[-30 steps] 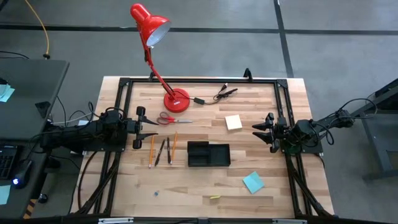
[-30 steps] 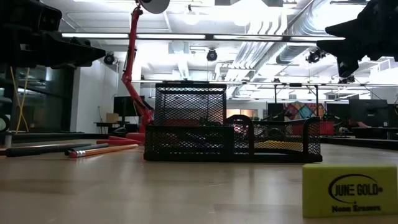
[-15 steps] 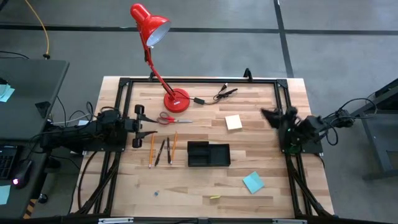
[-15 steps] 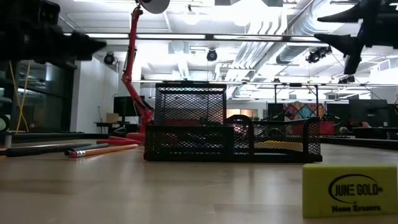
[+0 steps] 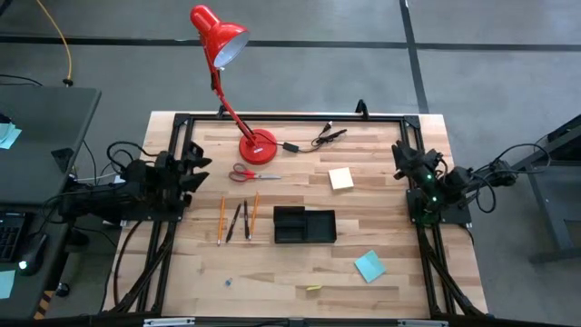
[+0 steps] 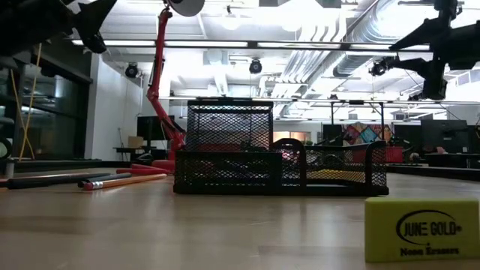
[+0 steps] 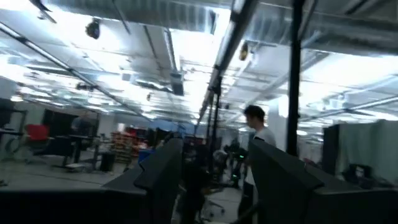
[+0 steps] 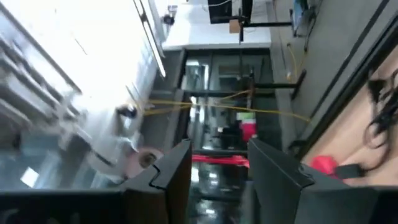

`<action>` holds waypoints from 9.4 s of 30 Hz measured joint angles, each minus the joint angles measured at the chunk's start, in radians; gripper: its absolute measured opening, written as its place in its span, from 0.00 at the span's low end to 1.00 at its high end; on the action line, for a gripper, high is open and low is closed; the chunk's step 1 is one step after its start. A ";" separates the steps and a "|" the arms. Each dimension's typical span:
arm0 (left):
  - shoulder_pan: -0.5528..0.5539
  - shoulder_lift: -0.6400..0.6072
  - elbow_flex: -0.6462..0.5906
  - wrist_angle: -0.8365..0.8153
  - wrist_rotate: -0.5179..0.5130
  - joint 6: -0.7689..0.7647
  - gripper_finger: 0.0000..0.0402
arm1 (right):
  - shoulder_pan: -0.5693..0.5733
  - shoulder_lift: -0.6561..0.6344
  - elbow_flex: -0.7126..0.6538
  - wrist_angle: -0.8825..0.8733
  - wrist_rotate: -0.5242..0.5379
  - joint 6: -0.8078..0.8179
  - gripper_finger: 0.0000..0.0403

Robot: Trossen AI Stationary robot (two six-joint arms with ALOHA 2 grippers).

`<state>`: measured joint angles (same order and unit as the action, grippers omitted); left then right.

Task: Pick and place office supplies into organizer
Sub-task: Put the light green eraser into the black desk organizer, then put the blue binder clip into the black desk organizer

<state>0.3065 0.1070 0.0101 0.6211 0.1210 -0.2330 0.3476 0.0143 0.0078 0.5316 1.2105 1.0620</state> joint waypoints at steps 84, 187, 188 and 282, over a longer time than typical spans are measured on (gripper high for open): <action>0.000 0.012 0.000 -0.449 0.127 -0.181 0.02 | 0.010 1.142 0.590 -0.484 -1.071 -0.185 0.37; 0.001 0.011 0.000 -0.431 0.224 -0.193 0.00 | 0.216 1.997 1.312 -0.906 -1.189 -0.389 0.01; 0.001 0.011 0.000 -0.449 0.221 -0.193 0.00 | 0.214 1.998 1.345 -0.919 -1.180 -0.405 0.01; 0.000 0.015 0.000 -0.554 0.286 -0.211 0.00 | -0.114 2.040 1.673 -1.168 -1.188 -0.574 0.30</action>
<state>0.3070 0.1217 0.0098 0.0670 0.4066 -0.4435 0.2331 2.0543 1.6806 -0.6361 0.0226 0.4879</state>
